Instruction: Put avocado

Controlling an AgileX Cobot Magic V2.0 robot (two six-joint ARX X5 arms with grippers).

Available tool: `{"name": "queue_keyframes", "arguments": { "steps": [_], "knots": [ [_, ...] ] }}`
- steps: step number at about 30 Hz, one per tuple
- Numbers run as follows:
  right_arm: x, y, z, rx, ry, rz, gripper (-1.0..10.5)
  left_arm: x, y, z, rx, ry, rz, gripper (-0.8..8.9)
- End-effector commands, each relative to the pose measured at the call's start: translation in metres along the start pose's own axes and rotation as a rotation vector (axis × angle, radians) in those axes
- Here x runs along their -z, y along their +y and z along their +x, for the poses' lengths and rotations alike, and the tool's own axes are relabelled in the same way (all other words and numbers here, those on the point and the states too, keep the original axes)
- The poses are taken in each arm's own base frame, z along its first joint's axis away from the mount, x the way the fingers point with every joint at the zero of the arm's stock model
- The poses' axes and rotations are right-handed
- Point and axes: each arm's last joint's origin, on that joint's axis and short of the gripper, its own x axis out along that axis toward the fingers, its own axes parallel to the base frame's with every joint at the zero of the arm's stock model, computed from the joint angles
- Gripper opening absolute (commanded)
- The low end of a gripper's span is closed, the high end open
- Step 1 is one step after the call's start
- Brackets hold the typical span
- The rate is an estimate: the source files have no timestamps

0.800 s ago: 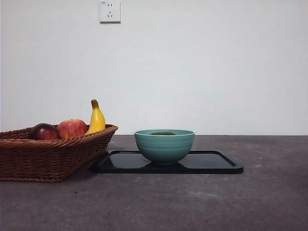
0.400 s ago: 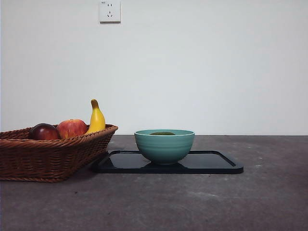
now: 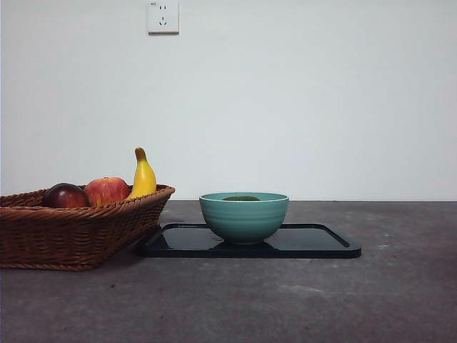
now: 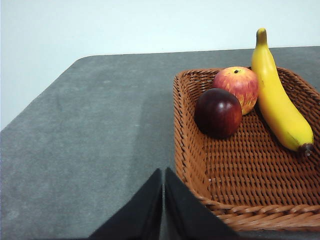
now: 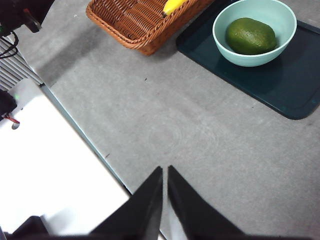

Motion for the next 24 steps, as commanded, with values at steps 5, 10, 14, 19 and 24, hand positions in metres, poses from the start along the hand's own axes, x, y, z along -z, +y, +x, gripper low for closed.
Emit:
{"name": "queue_keyframes", "arguments": {
  "steps": [5,10,14,19,24],
  "knots": [
    [-0.008,-0.013,-0.029,0.189,-0.344,-0.04,0.1,0.007,0.0,0.002,-0.004,0.026,-0.007,0.08],
    [0.003,-0.026,-0.04,0.412,-0.676,-0.09,0.1,0.007,0.0,0.002,-0.004,0.027,-0.007,0.08],
    [0.031,-0.043,-0.027,0.575,-0.79,-0.088,0.1,0.007,0.0,0.002,-0.004,0.026,-0.007,0.08],
    [0.067,-0.065,-0.002,0.725,-0.852,-0.062,0.1,0.007,0.0,0.002,-0.004,0.027,-0.007,0.08],
    [0.095,-0.081,0.023,0.753,-0.866,-0.06,0.1,0.007,0.0,0.002,-0.004,0.026,-0.007,0.08]
  ]
}}
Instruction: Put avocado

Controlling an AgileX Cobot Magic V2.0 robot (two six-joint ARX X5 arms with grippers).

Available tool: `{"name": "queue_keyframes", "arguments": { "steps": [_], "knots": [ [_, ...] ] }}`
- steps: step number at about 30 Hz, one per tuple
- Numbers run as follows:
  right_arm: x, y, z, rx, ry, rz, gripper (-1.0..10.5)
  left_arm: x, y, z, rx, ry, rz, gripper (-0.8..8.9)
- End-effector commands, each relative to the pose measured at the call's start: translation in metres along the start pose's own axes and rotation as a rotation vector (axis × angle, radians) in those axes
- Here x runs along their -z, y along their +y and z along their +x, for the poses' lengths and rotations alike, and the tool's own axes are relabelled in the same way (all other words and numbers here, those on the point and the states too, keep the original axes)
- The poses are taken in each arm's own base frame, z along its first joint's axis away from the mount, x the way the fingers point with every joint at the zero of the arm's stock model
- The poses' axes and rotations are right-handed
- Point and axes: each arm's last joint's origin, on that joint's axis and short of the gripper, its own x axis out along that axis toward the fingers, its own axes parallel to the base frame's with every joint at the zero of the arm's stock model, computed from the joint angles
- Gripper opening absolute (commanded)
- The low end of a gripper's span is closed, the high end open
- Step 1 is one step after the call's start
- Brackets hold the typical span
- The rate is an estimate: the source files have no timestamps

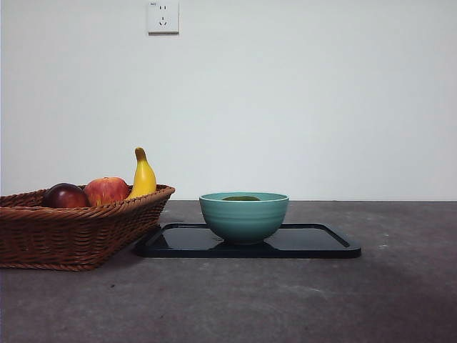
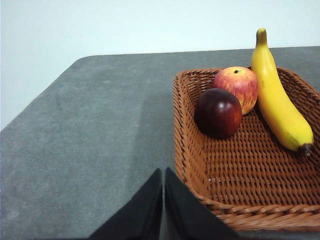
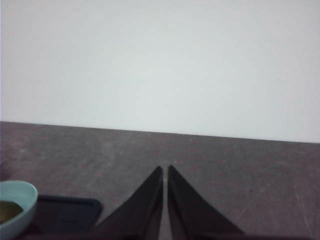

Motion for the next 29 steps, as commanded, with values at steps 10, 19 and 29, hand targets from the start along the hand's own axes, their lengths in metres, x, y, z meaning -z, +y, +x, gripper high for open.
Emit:
{"name": "queue_keyframes", "arguments": {
  "steps": [10,19,29],
  "knots": [
    [0.063,-0.004,0.004,0.048,0.094,0.053,0.1,0.007,0.0,0.002,-0.004,0.027,-0.007,0.08],
    [0.078,-0.005,0.001,0.073,0.251,0.078,0.1,0.007,0.0,0.002,-0.004,0.027,-0.007,0.08],
    [0.076,-0.005,0.001,0.071,0.239,0.068,0.1,0.007,0.0,0.002,-0.004,0.027,-0.007,0.08]
  ]
}}
